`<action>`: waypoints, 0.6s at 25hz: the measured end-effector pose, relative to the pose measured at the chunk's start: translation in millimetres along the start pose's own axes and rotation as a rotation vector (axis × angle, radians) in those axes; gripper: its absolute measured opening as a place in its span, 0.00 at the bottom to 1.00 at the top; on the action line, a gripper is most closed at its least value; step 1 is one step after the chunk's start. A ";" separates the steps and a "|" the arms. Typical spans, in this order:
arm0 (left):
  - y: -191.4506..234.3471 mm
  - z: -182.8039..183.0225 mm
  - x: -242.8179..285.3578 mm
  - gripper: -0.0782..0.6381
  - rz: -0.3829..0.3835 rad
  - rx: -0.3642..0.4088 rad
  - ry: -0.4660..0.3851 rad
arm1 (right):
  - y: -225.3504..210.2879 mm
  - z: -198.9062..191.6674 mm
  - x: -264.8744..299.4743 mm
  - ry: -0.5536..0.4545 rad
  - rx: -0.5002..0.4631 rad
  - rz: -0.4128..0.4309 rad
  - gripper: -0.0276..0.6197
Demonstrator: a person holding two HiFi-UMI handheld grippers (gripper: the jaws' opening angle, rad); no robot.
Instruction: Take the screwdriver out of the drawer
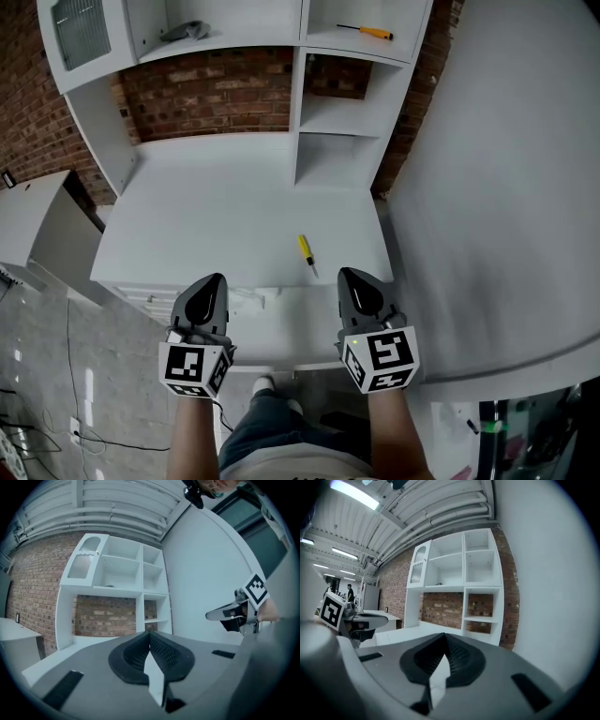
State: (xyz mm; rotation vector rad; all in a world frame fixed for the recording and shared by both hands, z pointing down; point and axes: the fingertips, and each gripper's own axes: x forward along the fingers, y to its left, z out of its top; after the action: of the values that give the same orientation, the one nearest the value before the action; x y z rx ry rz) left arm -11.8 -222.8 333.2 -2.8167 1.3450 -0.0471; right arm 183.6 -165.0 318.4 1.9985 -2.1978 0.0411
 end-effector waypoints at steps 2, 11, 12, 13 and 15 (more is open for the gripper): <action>-4.6 13.6 -5.9 0.13 0.004 0.020 -0.031 | 2.9 10.0 -13.4 -0.040 -0.020 0.009 0.06; -25.1 60.1 -28.6 0.13 0.000 0.116 -0.136 | 13.5 43.3 -56.4 -0.149 -0.093 0.015 0.06; -26.4 62.7 -30.7 0.13 0.000 0.115 -0.138 | 14.2 45.8 -59.3 -0.153 -0.099 0.011 0.06; -27.3 64.8 -32.6 0.13 0.000 0.116 -0.142 | 14.8 47.5 -61.9 -0.155 -0.103 0.008 0.06; -29.2 67.3 -35.7 0.13 0.001 0.122 -0.153 | 15.5 48.7 -66.4 -0.156 -0.107 0.003 0.06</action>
State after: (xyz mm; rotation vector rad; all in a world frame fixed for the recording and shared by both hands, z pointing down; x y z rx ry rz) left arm -9.1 -176.3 266.2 -2.6590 1.2657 0.0825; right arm 168.8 -104.5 262.4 2.0022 -2.2420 -0.2351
